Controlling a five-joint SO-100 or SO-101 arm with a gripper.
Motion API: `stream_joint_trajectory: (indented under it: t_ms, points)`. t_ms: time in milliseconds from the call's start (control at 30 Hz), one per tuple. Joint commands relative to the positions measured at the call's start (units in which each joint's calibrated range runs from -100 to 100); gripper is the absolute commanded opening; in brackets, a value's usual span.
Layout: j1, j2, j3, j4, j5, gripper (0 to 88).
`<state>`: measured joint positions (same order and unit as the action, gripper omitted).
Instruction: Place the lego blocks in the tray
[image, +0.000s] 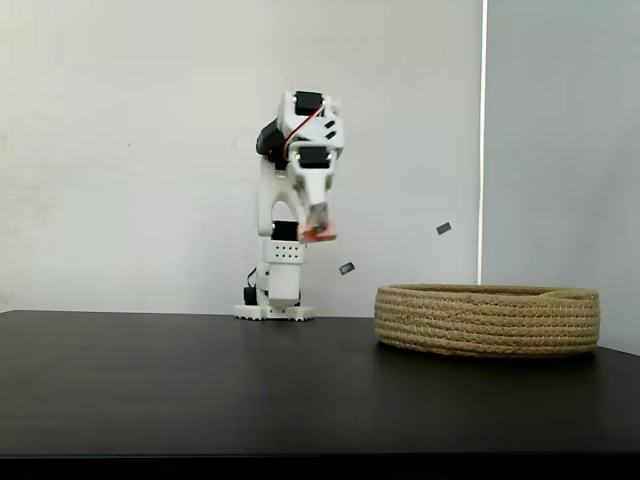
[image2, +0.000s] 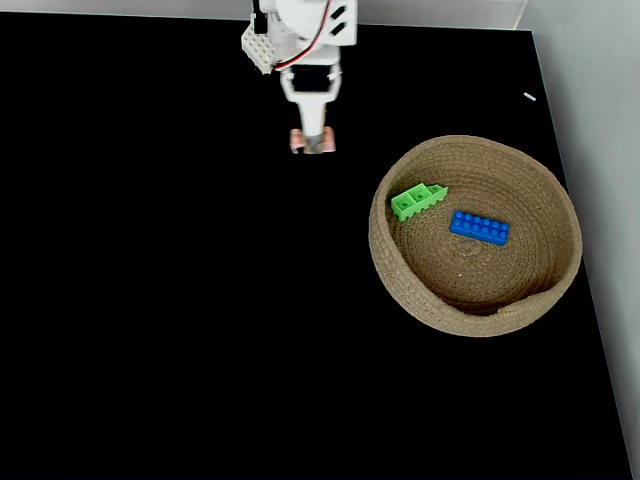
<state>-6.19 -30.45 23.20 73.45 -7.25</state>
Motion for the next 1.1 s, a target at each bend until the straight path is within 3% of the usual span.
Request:
stream_joint_trajectory:
  t_ms: [0,400,667,967,1067]
  points:
    - [-10.79,1.13,-8.01,-6.18,-2.74,0.2]
    - [-20.27,12.99,-8.29,-20.93,-1.71,2.5]
    - [-19.86,16.26,-6.46,-24.68,-4.44,20.3]
    - [-19.53,15.14,-2.09,-30.51,-6.30,24.7]
    - [-18.96,15.14,-2.00,-32.59,-6.98,31.0]
